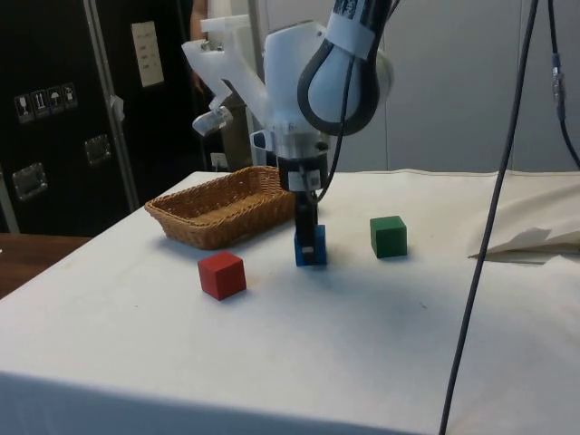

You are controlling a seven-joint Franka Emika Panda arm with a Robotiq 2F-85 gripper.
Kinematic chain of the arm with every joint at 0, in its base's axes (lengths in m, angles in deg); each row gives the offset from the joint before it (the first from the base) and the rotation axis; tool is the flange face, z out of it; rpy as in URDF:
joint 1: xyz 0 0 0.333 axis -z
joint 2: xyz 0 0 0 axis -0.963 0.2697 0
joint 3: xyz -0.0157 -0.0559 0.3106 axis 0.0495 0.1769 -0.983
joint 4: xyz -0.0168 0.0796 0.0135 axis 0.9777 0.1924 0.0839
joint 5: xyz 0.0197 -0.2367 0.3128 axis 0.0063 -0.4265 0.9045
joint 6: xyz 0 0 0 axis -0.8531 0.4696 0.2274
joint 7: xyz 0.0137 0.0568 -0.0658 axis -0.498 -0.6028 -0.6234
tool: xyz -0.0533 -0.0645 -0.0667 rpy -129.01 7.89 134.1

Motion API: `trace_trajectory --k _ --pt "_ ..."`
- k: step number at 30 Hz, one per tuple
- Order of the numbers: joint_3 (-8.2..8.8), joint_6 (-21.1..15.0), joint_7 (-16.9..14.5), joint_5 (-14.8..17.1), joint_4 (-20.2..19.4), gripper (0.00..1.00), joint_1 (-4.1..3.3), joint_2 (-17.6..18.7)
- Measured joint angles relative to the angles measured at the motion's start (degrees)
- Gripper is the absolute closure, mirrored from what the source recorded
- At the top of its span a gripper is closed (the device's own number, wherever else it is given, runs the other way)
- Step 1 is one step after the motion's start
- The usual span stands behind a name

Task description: Pick up the blue cube and place it into the basket.

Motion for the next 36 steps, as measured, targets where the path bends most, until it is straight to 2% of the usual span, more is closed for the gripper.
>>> trace_trajectory --k 2,4,5,10,11,12,24,36 --pt "0.0 -0.4 0.0 0.0 0.0 0.0 0.0 0.29" --pt "0.0 -0.63 -0.06 0.0 0.11 0.11 0.0 0.46" --pt "0.0 -0.63 -0.06 0.0 0.17 0.31 0.0 0.46" --pt "0.06 -0.63 -0.06 0.0 0.17 0.88 0.0 0.46" --pt "0.06 -0.63 -0.06 0.0 0.17 0.88 0.0 0.46" --pt "0.06 -0.63 -0.06 -0.06 0.17 0.98 0.0 0.46" --pt "0.06 -0.57 -0.06 -0.06 0.34 0.98 0.0 0.11" --pt "0.06 5.27 -0.06 -0.06 -0.11 0.98 0.0 -6.65"
